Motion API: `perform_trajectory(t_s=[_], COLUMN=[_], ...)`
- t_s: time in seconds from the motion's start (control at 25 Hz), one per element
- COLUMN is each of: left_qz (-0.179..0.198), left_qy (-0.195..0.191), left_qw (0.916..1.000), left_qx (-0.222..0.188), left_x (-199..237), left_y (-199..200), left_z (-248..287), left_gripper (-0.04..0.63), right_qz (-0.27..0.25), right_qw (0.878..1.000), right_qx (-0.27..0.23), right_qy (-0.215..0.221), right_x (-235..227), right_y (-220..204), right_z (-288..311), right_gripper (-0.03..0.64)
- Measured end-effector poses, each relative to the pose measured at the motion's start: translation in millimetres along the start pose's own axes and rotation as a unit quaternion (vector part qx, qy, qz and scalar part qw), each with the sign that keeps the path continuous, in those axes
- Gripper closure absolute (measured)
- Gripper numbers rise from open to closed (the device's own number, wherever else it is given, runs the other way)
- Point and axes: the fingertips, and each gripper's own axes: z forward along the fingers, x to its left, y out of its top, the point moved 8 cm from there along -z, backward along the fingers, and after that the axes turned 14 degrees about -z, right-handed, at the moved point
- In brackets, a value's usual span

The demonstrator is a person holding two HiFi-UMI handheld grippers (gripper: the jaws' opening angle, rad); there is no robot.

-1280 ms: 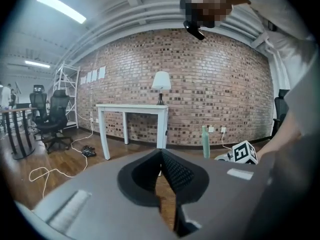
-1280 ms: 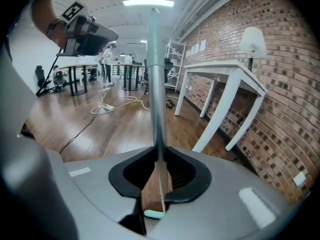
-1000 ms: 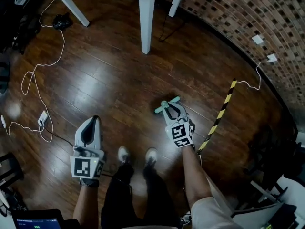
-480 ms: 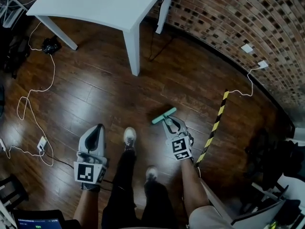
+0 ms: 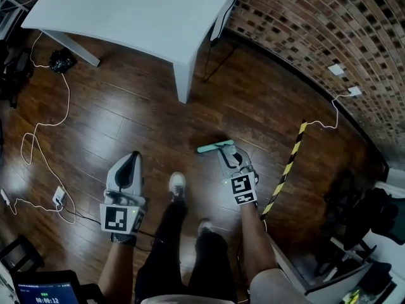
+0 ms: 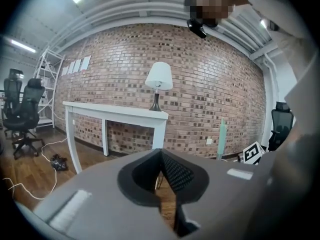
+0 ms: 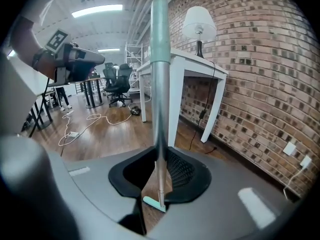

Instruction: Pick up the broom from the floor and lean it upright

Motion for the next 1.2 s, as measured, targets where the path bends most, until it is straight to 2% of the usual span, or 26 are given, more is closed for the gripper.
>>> perform_trajectory(t_s=[0.2,0.36,0.48,0.72,0.92,1.2], left_qz=[0.004,0.011,0.021,0.011,0.010,0.017], left_qy=[-0.020,-0.042,-0.043,-0.006,0.021,0.053], left_qw=[0.9997,0.9991,0.9988,0.9999,0.9997,0.9985], left_qx=[0.015,-0.004,-0.009,-0.004,-0.001,0.004], left_x=[0,-4,-5,-10,-17,-18], left_y=[7,17,23,29,21,13], left_z=[35,61,76,87,91,95], left_gripper=[0.594,0.594,0.594,0.594,0.594,0.594], right_qz=[-0.002,-0.006,-0.010,-0.028,-0.088,-0.090], right_qw=[1.000,1.000,0.999,0.997,0.989,0.986], right_qx=[-0.004,-0.014,-0.021,-0.032,-0.033,-0.043], right_qy=[0.002,0.011,0.024,0.068,0.113,0.136], right_x=[-15,-25,-34,-56,-71,-97], right_y=[18,28,34,42,42,47], right_z=[24,44,60,87,110,139], right_gripper=[0.528,0.528,0.528,0.528,0.528,0.527])
